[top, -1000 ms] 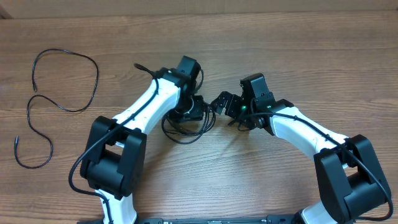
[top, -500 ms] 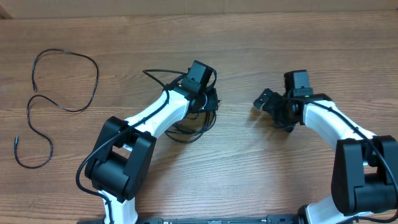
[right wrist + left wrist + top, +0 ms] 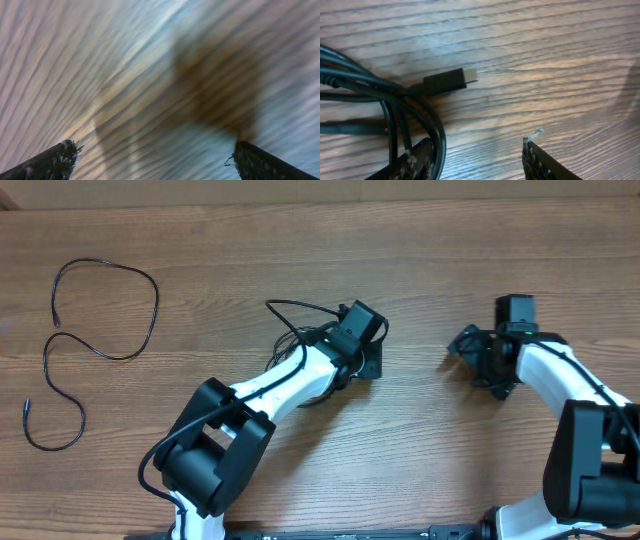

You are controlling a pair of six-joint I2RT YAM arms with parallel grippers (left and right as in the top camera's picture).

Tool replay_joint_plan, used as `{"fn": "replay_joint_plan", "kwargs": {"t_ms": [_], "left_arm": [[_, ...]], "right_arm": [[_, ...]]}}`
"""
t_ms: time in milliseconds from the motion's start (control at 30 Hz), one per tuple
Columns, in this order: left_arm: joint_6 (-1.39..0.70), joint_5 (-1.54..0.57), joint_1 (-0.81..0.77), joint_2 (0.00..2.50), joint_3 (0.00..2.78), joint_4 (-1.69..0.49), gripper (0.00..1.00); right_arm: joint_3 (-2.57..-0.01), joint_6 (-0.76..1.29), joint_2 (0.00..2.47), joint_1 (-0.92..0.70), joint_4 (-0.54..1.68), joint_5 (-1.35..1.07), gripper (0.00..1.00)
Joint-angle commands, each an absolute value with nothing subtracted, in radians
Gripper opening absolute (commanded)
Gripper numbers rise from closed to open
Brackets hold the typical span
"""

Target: Untangle cables

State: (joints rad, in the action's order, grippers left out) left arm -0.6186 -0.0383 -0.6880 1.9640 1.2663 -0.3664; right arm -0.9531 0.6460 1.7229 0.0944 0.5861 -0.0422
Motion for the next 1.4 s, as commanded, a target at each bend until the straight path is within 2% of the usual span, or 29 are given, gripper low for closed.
{"fn": "replay_joint_plan", "kwargs": {"t_ms": [0, 67, 167, 267, 333, 433, 633, 800, 933, 1233, 1333, 1367], "left_arm": [[-0.549, -0.03, -0.701, 1.973, 1.275, -0.34, 0.59], [-0.534, -0.054, -0.701, 1.967, 1.311, -0.367, 0.63], [-0.534, -0.044, -0.695, 1.961, 1.421, -0.504, 0.58], [-0.537, 0.01, -0.681, 1.961, 1.531, -0.638, 0.49], [-0.54, 0.054, -0.675, 1.961, 1.57, -0.687, 0.39], [-0.625, 0.147, -0.667, 1.963, 1.571, -0.714, 0.37], [-0.799, 0.268, -0.658, 1.975, 1.519, -0.696, 0.48], [-0.858, 0.284, -0.648, 1.975, 1.486, -0.648, 0.76], [-0.933, 0.284, -0.648, 1.975, 1.453, -0.646, 0.84], [-1.012, 0.287, -0.648, 1.975, 1.327, -0.516, 0.82], [-1.018, 0.288, -0.648, 1.975, 1.298, -0.484, 0.79], [-1.018, 0.288, -0.648, 1.975, 1.288, -0.47, 0.75]], "right_arm": [[-0.955, 0.639, 1.702, 0.144, 0.606, -0.02, 1.0], [-0.955, 0.639, 1.702, 0.155, 0.612, -0.02, 1.0], [-0.955, 0.639, 1.702, 0.157, 0.607, -0.026, 1.0], [-0.955, 0.639, 1.702, 0.157, 0.605, -0.035, 1.0], [-0.955, 0.639, 1.702, 0.157, 0.604, -0.035, 1.0], [-0.955, 0.639, 1.702, 0.157, 0.604, -0.035, 1.0], [-0.955, 0.639, 1.702, 0.157, 0.604, -0.035, 1.0], [-0.955, 0.639, 1.702, 0.157, 0.604, -0.035, 1.0], [-0.955, 0.639, 1.702, 0.157, 0.604, -0.035, 1.0], [-0.955, 0.639, 1.702, 0.157, 0.604, -0.035, 1.0], [-0.955, 0.639, 1.702, 0.157, 0.604, -0.035, 1.0], [-0.955, 0.639, 1.702, 0.157, 0.604, -0.035, 1.0]]}}
